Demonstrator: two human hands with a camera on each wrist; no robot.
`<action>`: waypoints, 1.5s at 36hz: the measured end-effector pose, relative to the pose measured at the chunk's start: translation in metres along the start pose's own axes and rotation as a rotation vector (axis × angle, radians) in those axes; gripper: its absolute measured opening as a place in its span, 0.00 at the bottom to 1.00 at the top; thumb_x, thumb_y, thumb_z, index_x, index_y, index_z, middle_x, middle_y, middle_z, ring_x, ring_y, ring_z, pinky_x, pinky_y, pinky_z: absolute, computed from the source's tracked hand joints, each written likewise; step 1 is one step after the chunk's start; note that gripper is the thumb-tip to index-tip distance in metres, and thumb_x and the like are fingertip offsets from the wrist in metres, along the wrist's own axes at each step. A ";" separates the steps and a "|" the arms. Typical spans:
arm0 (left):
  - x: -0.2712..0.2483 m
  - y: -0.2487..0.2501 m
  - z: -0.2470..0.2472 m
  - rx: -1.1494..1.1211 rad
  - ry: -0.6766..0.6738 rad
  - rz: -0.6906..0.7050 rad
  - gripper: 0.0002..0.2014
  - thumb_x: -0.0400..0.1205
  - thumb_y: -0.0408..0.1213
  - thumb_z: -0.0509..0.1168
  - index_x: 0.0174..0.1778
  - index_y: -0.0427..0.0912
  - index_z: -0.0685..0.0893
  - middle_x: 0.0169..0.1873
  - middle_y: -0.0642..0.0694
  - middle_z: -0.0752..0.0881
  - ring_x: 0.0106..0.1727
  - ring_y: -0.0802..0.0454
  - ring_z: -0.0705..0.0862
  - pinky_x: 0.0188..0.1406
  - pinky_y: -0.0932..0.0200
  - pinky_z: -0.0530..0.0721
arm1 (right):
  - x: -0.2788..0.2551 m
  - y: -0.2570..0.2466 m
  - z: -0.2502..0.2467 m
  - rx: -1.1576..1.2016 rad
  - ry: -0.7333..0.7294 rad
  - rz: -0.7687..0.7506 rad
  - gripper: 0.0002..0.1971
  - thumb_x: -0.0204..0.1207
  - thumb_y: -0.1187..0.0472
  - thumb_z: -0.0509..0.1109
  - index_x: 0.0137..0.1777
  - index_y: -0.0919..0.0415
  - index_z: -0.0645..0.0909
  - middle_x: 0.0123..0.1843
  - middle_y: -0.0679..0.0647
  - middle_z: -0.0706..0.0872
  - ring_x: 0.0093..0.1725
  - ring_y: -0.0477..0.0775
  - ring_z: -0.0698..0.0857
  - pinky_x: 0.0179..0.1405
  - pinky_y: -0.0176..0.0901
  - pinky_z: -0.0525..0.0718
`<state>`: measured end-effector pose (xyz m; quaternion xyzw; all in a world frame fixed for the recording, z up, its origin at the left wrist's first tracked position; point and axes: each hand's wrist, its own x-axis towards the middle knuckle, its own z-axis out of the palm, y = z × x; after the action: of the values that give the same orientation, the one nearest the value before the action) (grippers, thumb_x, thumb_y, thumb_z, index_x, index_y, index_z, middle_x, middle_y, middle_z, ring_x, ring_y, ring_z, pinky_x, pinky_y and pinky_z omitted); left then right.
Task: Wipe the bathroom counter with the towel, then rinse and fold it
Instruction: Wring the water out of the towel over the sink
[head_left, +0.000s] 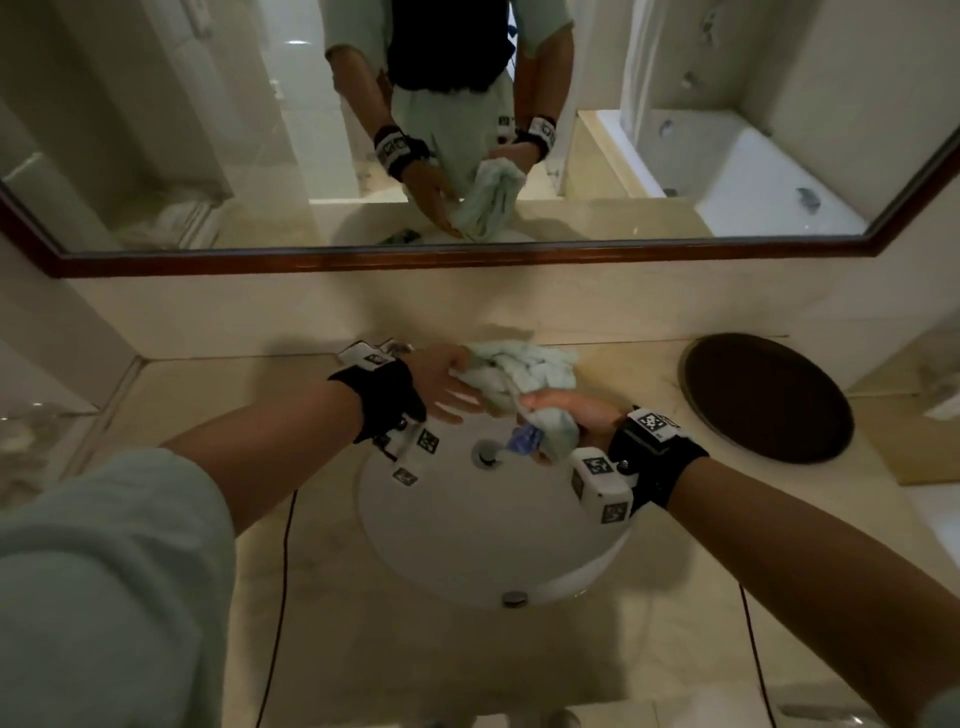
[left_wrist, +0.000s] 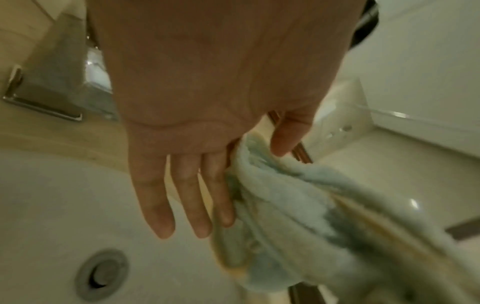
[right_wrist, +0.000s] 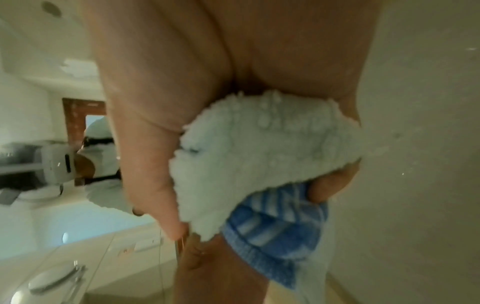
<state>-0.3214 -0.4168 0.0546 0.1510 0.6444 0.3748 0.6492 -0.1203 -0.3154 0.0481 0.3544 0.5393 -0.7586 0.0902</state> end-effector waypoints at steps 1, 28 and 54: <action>0.005 -0.005 0.001 0.033 -0.011 -0.011 0.15 0.78 0.44 0.63 0.58 0.43 0.80 0.61 0.40 0.83 0.57 0.41 0.83 0.60 0.44 0.79 | -0.002 0.001 -0.002 0.024 0.014 -0.004 0.15 0.72 0.52 0.71 0.50 0.64 0.83 0.42 0.62 0.87 0.38 0.57 0.85 0.46 0.49 0.83; 0.104 -0.045 0.062 0.659 0.328 1.076 0.62 0.58 0.61 0.74 0.81 0.34 0.51 0.74 0.31 0.69 0.73 0.34 0.72 0.70 0.40 0.76 | -0.018 0.012 -0.020 0.308 0.084 -0.144 0.39 0.64 0.51 0.79 0.76 0.61 0.73 0.74 0.69 0.75 0.75 0.73 0.71 0.76 0.72 0.65; 0.059 -0.016 0.068 1.766 0.178 0.280 0.13 0.74 0.43 0.72 0.50 0.41 0.87 0.38 0.48 0.82 0.39 0.51 0.81 0.38 0.60 0.77 | -0.010 0.020 -0.021 -1.478 0.239 0.222 0.35 0.64 0.43 0.76 0.72 0.48 0.73 0.65 0.48 0.82 0.59 0.54 0.83 0.65 0.50 0.81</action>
<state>-0.2583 -0.3679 0.0091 0.6428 0.7214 -0.1711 0.1924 -0.0934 -0.3077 0.0361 0.3338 0.8747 -0.1423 0.3212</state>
